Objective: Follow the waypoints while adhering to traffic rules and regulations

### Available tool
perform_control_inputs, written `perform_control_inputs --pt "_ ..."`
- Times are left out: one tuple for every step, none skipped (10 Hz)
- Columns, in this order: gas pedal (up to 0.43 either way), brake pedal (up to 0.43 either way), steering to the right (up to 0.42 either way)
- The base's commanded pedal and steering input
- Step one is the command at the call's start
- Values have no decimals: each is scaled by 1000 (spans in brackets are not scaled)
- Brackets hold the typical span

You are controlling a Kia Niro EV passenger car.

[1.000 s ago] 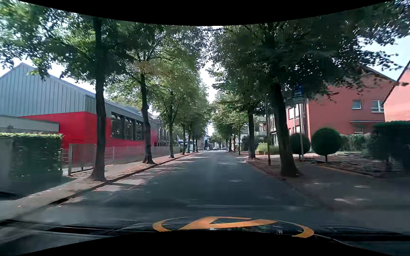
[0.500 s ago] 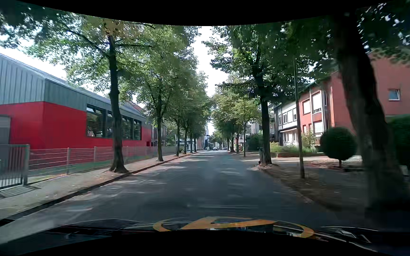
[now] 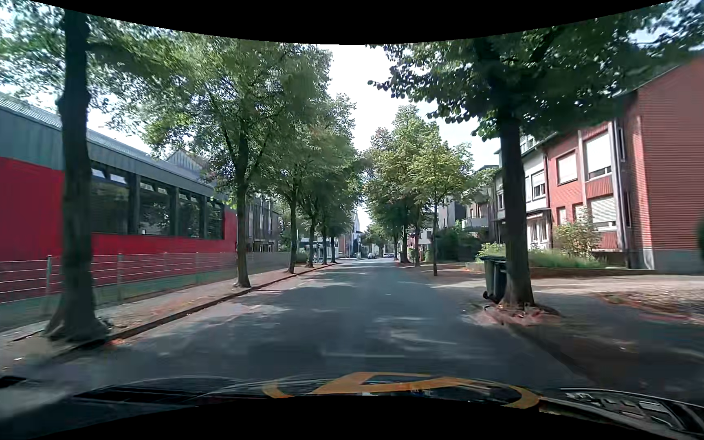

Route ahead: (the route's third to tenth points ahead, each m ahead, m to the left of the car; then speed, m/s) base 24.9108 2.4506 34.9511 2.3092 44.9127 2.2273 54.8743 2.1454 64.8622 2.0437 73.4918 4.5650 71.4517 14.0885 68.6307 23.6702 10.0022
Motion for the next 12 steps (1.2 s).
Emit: perform_control_inputs --pt "47 0 -5" --pt "47 0 -2" --pt "47 0 0" --pt "47 0 2" --pt "59 0 3" --pt "59 0 3" --pt "59 0 3" --pt "59 0 3" --pt "59 0 2" --pt "59 0 1" --pt "59 0 0" --pt "59 0 0"
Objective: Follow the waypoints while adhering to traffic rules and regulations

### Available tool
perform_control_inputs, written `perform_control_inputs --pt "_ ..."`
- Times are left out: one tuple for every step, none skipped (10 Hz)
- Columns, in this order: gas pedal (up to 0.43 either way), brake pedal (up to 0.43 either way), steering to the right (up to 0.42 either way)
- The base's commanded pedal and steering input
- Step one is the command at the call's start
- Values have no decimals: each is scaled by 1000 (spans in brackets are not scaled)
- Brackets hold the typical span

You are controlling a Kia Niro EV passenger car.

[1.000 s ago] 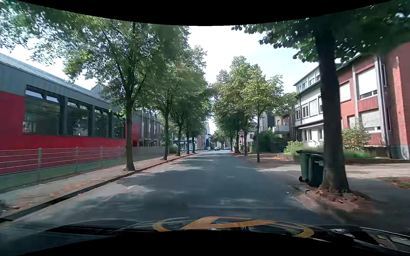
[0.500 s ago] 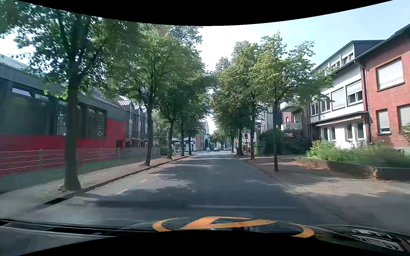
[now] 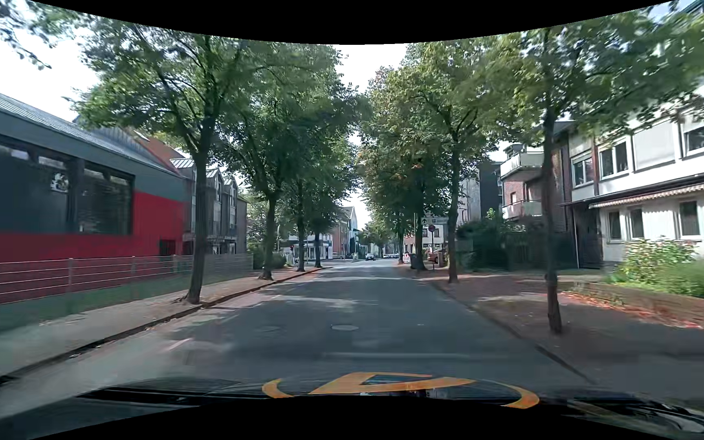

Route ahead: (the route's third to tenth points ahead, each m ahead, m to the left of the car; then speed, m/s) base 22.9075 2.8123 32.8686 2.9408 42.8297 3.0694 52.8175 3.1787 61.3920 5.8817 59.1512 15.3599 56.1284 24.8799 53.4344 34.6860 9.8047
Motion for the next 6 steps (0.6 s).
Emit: perform_control_inputs --pt "59 0 -1" --pt "59 0 -1" --pt "0 0 0" --pt "0 0 0" --pt "0 0 -1" --pt "0 0 -2"
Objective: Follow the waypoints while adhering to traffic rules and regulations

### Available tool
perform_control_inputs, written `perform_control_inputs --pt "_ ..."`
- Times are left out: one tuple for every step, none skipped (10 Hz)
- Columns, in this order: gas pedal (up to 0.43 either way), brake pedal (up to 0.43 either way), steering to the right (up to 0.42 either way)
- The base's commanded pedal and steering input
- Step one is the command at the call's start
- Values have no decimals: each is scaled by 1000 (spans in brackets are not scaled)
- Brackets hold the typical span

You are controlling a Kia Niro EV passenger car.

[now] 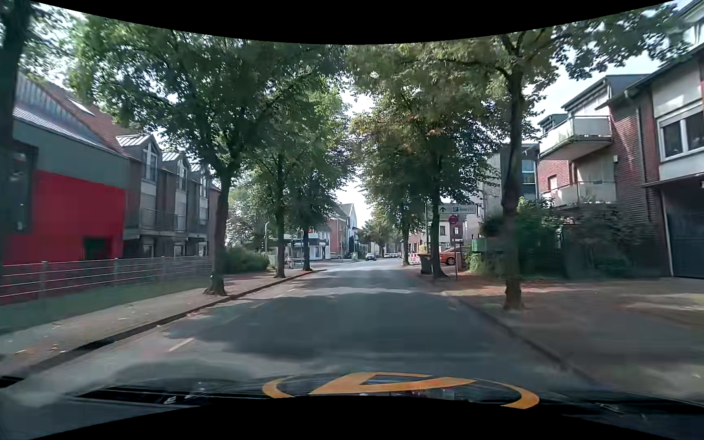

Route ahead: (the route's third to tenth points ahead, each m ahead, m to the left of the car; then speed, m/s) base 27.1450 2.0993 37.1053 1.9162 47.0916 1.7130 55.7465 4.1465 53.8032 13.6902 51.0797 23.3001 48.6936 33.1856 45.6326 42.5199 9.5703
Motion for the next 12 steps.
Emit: perform_control_inputs --pt "0 0 0" --pt "0 0 0" --pt "0 0 1" --pt "0 12 1" --pt "0 49 1" --pt "0 91 1" --pt "0 116 1" --pt "0 146 0" --pt "0 165 0" --pt "0 177 -3" --pt "0 195 -6" --pt "0 213 -8"
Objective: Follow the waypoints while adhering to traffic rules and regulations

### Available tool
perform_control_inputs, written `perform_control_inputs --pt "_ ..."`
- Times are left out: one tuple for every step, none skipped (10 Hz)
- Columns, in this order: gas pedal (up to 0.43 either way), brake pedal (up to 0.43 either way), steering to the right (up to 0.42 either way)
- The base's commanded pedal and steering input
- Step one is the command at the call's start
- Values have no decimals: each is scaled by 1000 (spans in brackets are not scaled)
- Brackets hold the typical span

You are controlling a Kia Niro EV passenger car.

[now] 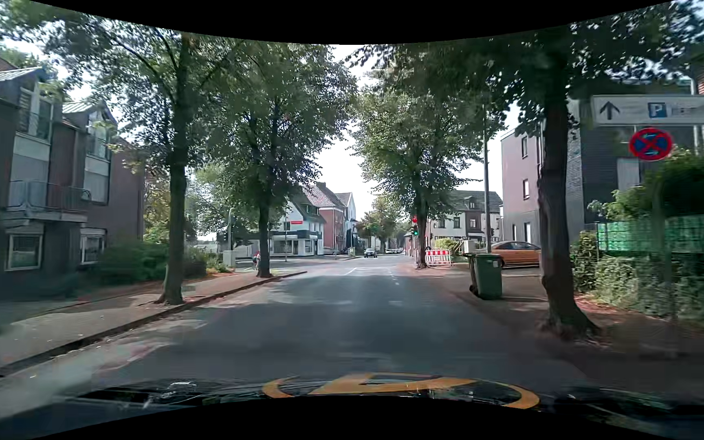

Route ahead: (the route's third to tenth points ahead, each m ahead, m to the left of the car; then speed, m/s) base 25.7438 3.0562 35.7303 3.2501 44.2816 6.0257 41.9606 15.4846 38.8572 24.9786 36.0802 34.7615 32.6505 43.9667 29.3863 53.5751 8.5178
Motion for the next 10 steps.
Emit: perform_control_inputs --pt "0 232 -9" --pt "0 232 -9" --pt "0 238 -9" --pt "0 238 -9" --pt "0 244 -9" --pt "0 250 -9" --pt "0 256 -9" --pt "0 256 -9" --pt "0 256 -7" --pt "0 256 -3"
